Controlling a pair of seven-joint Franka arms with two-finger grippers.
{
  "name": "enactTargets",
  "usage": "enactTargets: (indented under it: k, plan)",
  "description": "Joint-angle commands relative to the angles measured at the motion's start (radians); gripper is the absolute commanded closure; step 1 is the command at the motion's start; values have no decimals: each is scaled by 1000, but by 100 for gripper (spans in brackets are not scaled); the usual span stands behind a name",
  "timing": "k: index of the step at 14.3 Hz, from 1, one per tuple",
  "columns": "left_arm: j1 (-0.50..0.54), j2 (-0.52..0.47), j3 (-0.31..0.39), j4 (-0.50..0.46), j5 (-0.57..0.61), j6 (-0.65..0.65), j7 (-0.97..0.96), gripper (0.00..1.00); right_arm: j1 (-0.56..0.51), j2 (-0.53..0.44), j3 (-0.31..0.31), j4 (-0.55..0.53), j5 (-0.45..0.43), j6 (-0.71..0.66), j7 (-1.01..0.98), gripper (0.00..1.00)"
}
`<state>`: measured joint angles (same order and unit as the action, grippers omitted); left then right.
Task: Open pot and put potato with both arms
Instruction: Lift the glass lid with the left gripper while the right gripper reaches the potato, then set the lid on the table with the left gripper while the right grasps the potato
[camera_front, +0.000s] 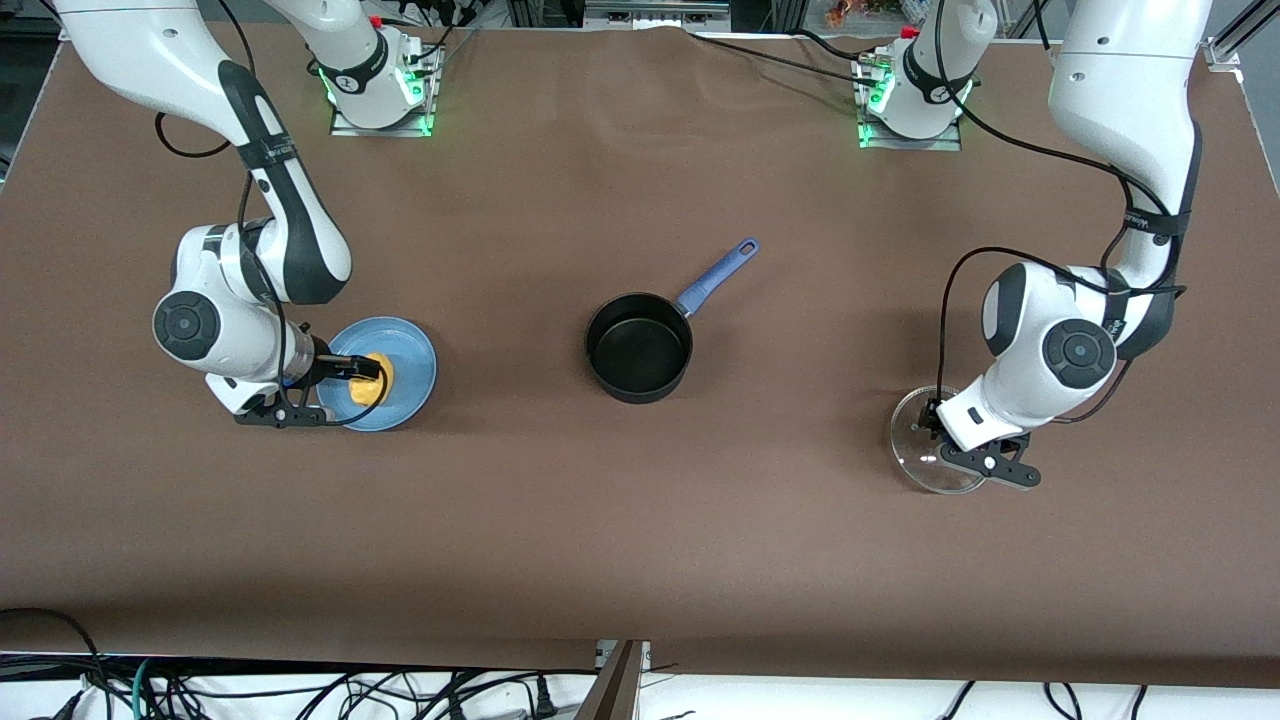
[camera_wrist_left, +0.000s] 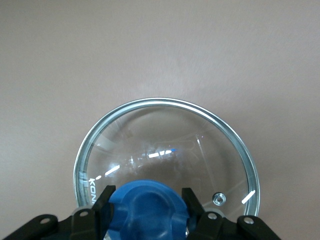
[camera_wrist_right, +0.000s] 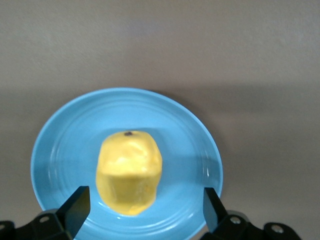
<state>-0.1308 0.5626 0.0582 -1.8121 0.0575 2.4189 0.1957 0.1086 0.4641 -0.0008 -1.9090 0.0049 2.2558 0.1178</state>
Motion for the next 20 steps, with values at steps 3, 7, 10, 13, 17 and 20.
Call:
enactTargets:
  k: [3,7,10,13,17,20]
  plan:
    - [-6,-30,2,-111,-30,112,28,36,12,50,18,-15,14,120,10,0]
    - [-6,-65,0,-61,-63,-5,11,0,13,79,16,-19,14,105,-6,30]
    - [-15,-99,-3,71,-162,-251,-4,0,19,71,18,-10,12,96,-7,58]
    - [-18,-156,-4,227,-162,-511,-85,0,20,24,30,56,12,-43,-4,58]
    - [-16,-266,-6,350,-154,-765,-240,0,43,7,65,301,104,-426,138,58]
    - [-6,-305,-1,456,-142,-943,-249,0,101,7,85,356,200,-476,360,58]
